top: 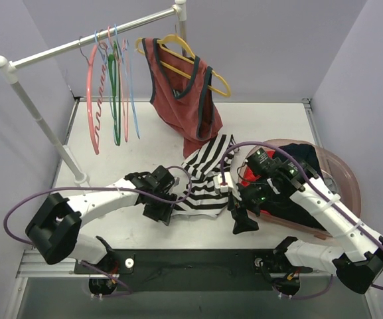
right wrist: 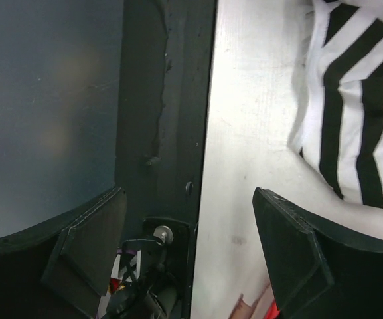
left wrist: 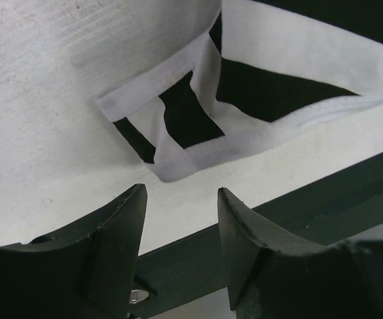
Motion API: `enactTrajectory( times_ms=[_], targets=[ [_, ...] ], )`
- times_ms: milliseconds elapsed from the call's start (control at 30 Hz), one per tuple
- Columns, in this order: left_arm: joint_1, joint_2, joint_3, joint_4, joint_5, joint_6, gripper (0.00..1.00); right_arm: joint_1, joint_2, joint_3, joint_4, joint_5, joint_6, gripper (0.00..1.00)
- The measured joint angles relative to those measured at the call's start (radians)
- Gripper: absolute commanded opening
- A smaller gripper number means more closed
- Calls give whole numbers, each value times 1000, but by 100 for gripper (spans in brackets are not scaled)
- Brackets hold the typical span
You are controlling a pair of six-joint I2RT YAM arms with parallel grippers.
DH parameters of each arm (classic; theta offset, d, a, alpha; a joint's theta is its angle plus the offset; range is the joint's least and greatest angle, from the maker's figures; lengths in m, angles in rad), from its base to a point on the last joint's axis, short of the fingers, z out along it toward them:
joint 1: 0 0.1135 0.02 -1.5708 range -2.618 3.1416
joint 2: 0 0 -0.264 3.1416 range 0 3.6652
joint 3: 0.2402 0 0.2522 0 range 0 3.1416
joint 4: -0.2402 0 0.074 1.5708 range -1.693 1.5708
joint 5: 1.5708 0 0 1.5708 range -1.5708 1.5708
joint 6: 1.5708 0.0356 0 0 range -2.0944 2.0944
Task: Place the tank top on the hanger
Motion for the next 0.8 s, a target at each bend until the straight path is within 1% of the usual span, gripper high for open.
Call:
enactTrajectory(
  times_ms=[67, 167, 200, 267, 300, 400, 533, 667, 800],
  targets=[
    [1, 30, 2, 8, -8, 1, 51, 20, -22, -48, 25, 3, -4, 77],
    [3, 87, 19, 17, -23, 8, 42, 60, -48, -118, 80, 28, -7, 77],
    [5, 114, 34, 17, -28, 11, 30, 75, -53, -139, 104, 37, -10, 76],
    [5, 155, 60, 21, -35, 20, 0, 104, -62, -182, 151, 63, -21, 76],
    [5, 166, 69, 24, -37, 16, 0, 118, -64, -199, 172, 75, -30, 75],
    [6, 166, 84, 37, -24, 24, 0, 197, -67, -269, 239, 140, -86, 70],
    [8, 115, 83, 41, 10, 14, 0, 300, -64, -363, 338, 235, -152, 58],
    [26, -31, 55, 43, 33, -17, 0, 347, -32, -438, 494, 338, -139, 53],
    [50, -229, 16, 41, 63, -68, 0, 364, 8, -494, 692, 471, -70, 53]
  ],
)
